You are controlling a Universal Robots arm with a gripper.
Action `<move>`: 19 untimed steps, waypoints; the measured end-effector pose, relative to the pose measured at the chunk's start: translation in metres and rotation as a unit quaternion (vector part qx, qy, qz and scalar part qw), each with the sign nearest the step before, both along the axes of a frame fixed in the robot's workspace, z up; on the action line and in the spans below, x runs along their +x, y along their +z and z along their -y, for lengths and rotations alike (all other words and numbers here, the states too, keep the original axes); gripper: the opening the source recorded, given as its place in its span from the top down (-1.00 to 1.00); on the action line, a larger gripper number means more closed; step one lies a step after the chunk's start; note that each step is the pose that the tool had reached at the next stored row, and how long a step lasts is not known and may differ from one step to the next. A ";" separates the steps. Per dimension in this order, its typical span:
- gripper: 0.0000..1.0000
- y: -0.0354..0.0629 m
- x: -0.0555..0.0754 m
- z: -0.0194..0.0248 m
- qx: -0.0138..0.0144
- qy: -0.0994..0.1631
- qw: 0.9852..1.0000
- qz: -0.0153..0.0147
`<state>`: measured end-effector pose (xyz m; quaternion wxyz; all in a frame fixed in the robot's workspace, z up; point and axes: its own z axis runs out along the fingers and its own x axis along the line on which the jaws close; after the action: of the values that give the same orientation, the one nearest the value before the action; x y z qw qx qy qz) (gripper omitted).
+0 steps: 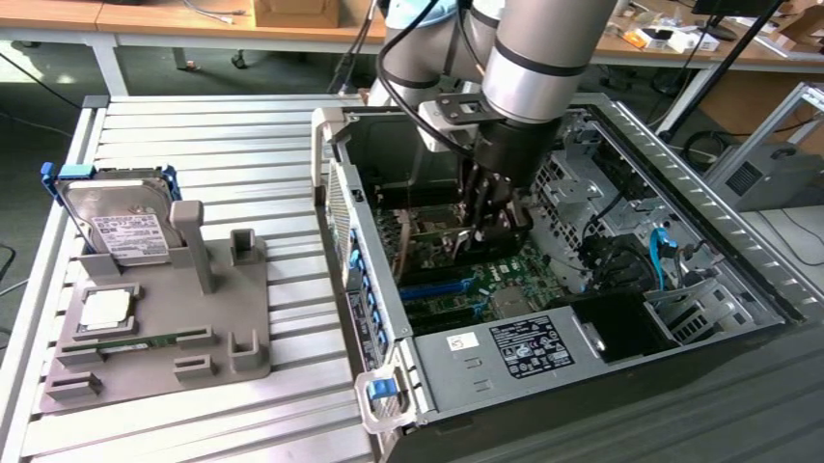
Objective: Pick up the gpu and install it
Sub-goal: 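Insert the gpu into the slot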
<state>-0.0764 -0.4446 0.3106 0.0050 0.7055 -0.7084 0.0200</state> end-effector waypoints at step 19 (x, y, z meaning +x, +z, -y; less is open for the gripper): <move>0.47 -0.0180 -0.010 0.0007 0.000 -0.005 1.000 0.000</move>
<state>-0.0866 -0.4452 0.2926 0.0051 0.7019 -0.7120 0.0200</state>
